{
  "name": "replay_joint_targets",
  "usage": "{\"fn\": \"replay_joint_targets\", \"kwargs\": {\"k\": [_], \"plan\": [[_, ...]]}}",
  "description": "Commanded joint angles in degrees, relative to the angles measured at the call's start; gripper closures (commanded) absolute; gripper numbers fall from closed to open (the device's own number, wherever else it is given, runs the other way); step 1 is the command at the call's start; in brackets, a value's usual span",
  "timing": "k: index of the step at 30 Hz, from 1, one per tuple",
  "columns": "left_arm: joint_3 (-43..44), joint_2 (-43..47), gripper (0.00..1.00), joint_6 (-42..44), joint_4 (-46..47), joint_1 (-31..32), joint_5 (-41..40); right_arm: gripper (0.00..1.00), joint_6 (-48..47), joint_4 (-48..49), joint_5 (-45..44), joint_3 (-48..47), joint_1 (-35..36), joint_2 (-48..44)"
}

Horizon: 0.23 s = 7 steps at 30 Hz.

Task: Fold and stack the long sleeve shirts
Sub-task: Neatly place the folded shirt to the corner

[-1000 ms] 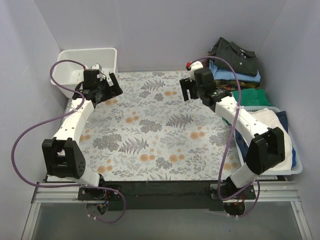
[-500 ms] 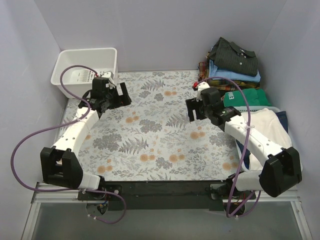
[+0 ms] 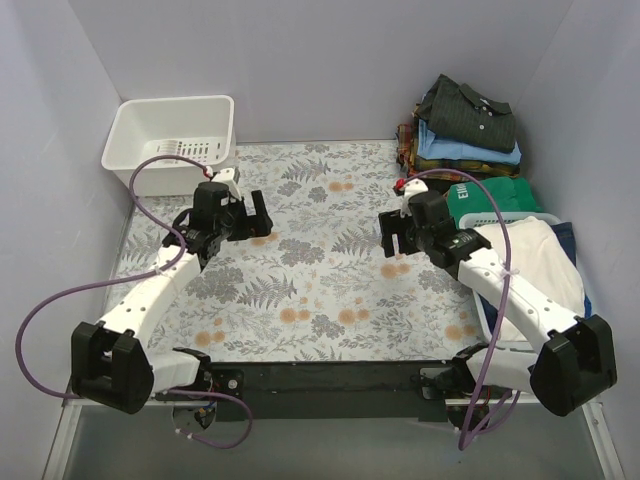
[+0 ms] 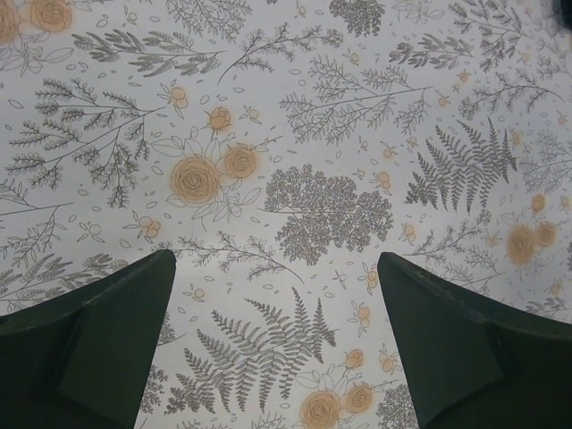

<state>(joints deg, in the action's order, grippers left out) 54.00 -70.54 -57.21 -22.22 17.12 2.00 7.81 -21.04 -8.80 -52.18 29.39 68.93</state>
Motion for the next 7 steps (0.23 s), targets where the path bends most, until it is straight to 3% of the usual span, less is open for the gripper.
{"fn": "replay_joint_targets", "kwargs": {"k": [1, 7], "plan": [[-1.1, 2.9, 0.02, 0.6, 4.0, 0.5, -1.3, 0.15, 0.9, 1.3, -0.3, 0.7, 0.1, -1.8], [-1.6, 3.6, 0.02, 0.5, 4.6, 0.7, -3.0, 0.15, 1.2, 1.4, -1.0, 0.8, 0.1, -2.0]]}}
